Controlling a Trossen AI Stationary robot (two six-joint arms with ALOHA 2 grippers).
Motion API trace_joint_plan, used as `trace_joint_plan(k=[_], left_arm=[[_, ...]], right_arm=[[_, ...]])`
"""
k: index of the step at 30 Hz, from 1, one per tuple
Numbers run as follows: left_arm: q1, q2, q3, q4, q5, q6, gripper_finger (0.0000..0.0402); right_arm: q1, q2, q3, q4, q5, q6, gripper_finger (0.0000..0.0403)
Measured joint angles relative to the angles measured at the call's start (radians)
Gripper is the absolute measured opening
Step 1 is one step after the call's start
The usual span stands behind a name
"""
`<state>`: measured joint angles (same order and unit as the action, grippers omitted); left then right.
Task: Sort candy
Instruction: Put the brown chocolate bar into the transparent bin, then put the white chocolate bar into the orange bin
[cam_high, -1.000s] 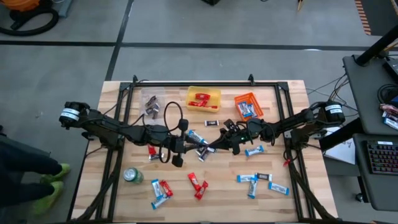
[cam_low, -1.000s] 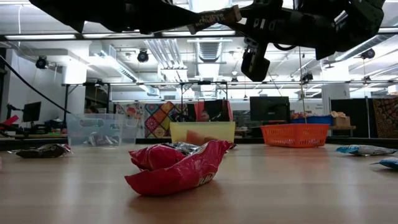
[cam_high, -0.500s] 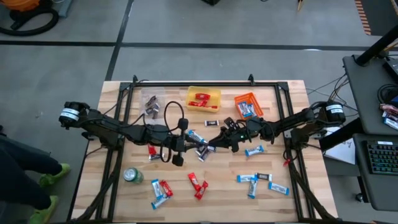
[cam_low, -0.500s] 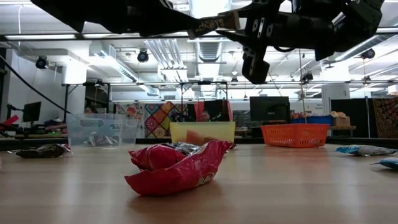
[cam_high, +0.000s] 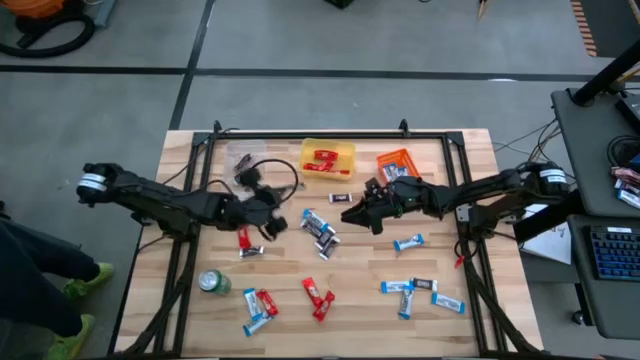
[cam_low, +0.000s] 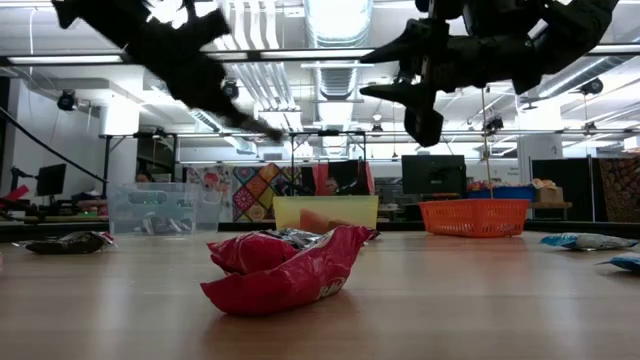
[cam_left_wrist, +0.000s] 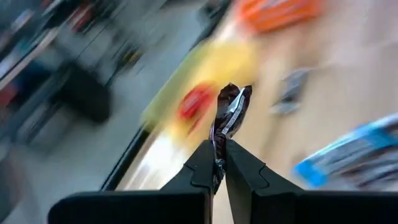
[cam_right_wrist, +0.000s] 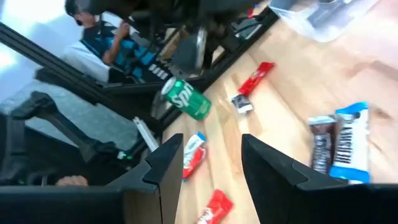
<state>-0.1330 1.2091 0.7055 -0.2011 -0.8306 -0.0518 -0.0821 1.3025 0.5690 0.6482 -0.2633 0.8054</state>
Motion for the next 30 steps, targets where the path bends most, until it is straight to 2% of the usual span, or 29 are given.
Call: trace_joint_plan(k=[2, 5, 9, 13, 17, 28, 30], left_arm=[[0.046, -0.03, 0.0, -0.136, -0.039, -0.138, 0.0], [0.151, -0.056, 0.0, -0.303, -0.041, -0.345, 0.0], [0.3, -0.069, 0.0, -0.403, 0.022, -0.524, 0.0], [0.423, -0.061, 0.0, -0.417, 0.124, -0.541, 0.0], [0.495, -0.043, 0.0, -0.424, 0.142, -0.535, 0.0013], [0.503, -0.025, 0.0, -0.426, 0.197, -0.481, 0.0102], [0.503, -0.029, 0.0, -0.426, 0.232, -0.475, 0.0114]], right_arm=[[0.001, -0.012, 0.0, -0.018, 0.021, -0.018, 0.0149], [0.001, -0.016, 0.0, -0.024, 0.029, -0.03, 0.0151], [0.001, -0.017, 0.0, -0.024, 0.029, -0.041, 0.0148], [0.001, -0.016, 0.0, -0.033, 0.029, -0.045, 0.0146], [0.001, -0.016, 0.0, -0.045, 0.029, -0.049, 0.0146], [0.001, -0.015, 0.0, -0.075, 0.029, -0.051, 0.0146], [0.001, -0.015, 0.0, -0.075, 0.023, -0.051, 0.0146]])
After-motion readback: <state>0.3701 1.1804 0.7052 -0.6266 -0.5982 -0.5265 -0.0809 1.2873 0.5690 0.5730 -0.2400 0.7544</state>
